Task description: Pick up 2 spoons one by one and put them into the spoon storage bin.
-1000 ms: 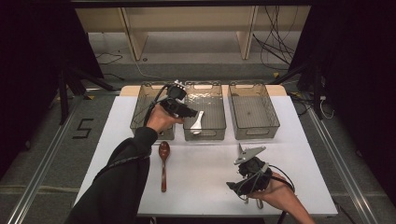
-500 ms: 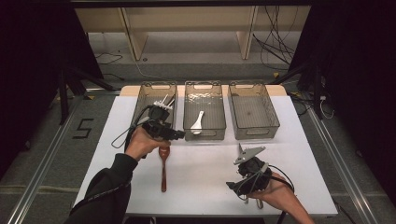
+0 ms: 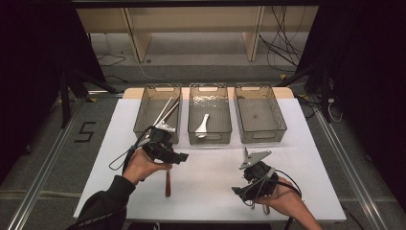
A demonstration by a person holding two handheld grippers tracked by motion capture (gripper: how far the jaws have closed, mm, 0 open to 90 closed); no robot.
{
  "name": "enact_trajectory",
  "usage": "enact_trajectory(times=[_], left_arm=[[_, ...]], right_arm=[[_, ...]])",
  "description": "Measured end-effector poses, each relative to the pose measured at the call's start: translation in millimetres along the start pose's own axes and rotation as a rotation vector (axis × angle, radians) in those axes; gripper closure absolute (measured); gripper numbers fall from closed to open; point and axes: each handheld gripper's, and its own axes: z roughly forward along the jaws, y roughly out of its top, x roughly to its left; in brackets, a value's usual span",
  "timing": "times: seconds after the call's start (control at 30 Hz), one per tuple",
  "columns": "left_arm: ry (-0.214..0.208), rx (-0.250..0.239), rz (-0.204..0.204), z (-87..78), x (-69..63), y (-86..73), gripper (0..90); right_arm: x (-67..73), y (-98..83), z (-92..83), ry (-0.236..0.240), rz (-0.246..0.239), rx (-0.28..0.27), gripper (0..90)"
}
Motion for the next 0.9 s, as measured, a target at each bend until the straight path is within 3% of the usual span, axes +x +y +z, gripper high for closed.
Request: enact_trajectory(times=[0.17, 0.33, 0.47, 0.63, 0.9], left_arm=[[-0.040, 0.014, 0.029, 2.4, -5.0, -14.4, 39.2], [-0.071, 0.071, 0.049, 11.1, -3.2, -28.6, 64.9], [-0.084, 0.127, 0.062, 21.1, -4.4, -39.2, 78.5], [-0.080, 0.215, 0.101, 30.2, -10.5, -50.3, 88.3], [-0.068, 0.283, 0.103, 33.2, -5.2, -60.6, 88.8]], right_arm=[[1.4, 0.4, 0.0, -0.001, -0.006, 0.003, 27.7], [1.9, 0.3, -0.1, -0.002, -0.008, 0.002, 27.7], [2.6, 0.5, -0.1, -0.004, -0.006, 0.005, 27.7], [2.6, 0.6, -0.2, -0.004, -0.005, 0.005, 27.8], [3.4, 0.9, -0.5, -0.004, -0.013, 0.003, 27.8]])
